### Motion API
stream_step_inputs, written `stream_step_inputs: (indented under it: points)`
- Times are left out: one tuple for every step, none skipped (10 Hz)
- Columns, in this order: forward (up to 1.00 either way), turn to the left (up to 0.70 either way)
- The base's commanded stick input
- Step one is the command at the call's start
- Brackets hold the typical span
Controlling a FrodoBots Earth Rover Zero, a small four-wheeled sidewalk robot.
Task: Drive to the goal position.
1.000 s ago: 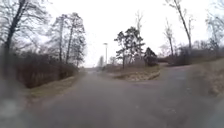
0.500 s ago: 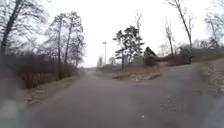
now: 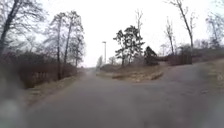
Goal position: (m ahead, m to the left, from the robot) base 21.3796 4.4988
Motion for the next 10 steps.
stream_step_inputs:
  points:
    - [0.70, 0.00]
    - [0.70, 0.00]
    - [0.70, 0.00]
    - [0.70, 0.00]
    - [0.70, 0.00]
    - [0.70, 0.00]
    - [0.70, 0.00]
    - [0.70, 0.00]
    - [0.70, 0.00]
    - [0.70, 0.00]
